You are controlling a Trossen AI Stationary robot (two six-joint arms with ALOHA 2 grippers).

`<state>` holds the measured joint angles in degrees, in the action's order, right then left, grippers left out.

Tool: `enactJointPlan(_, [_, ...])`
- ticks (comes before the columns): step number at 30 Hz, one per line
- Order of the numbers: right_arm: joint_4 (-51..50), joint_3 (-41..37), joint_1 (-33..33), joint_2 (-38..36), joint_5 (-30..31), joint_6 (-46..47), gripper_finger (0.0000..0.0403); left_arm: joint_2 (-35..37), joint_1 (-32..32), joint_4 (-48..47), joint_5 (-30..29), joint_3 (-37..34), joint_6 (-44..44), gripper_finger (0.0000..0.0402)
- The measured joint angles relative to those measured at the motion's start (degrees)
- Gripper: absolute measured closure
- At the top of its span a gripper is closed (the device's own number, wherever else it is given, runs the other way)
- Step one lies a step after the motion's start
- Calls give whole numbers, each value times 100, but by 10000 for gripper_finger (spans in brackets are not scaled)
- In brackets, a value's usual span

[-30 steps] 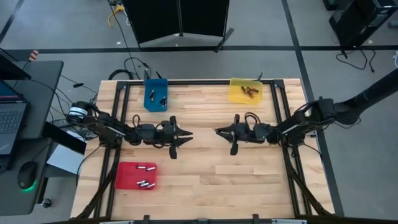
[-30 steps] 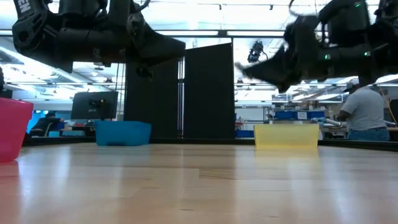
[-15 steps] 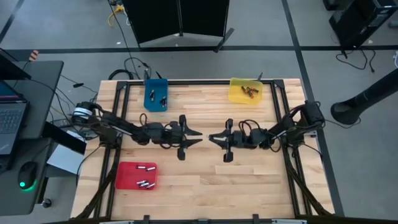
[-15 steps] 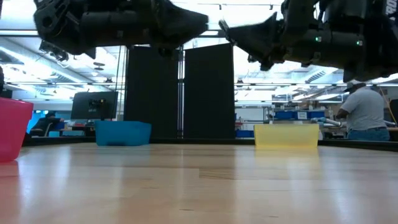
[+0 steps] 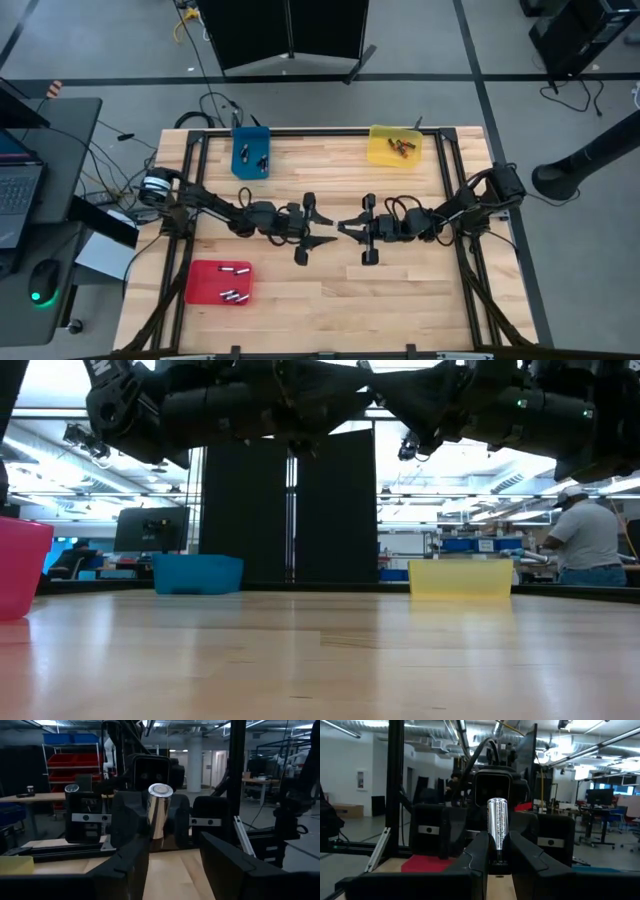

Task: Sort batteries
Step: Put the silver battery into the red bin

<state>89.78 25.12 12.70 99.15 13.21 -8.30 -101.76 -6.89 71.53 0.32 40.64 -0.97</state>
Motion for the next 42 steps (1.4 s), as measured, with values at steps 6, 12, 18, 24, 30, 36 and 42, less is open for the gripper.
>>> enactJointPlan(6, [15,2,10,-4,-26,-50,341,-6,0,209,-200,-17,-96,218])
enactJointPlan(12, [15,7,25,-7,-23,-93,341,-6,3,412,-213,-25,-190,218])
enactJointPlan(18, [-194,-8,41,27,-57,-89,341,22,17,1028,-390,-167,-469,218])
enactJointPlan(24, [-110,-4,36,18,-78,-91,341,22,11,1330,-284,-305,-458,218])
enactJointPlan(30, [-68,45,43,15,-83,-100,341,13,17,1132,27,-303,-333,218])
enactJointPlan(36, [-61,178,69,15,-132,-239,341,13,19,1048,66,-298,-328,218])
enactJointPlan(42, [-79,179,67,15,-135,-240,341,13,19,785,290,-38,-322,218])
